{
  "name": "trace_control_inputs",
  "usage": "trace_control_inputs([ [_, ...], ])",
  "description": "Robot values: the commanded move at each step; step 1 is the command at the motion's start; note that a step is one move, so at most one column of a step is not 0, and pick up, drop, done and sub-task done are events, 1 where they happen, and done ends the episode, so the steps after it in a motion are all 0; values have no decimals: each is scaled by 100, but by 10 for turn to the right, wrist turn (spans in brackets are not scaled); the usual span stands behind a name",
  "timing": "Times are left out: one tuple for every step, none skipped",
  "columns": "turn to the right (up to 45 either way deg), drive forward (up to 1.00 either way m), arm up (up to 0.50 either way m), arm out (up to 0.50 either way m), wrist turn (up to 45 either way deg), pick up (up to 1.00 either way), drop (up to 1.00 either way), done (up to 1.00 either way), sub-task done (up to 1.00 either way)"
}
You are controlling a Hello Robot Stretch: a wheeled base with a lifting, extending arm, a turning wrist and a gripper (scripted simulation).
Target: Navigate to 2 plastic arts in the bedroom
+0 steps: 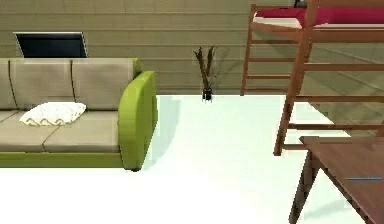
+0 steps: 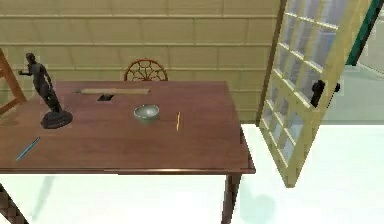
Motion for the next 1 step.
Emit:
trace_control_inputs([
  [-450, 0, 0, 0, 0, 0, 0, 0, 0],
])
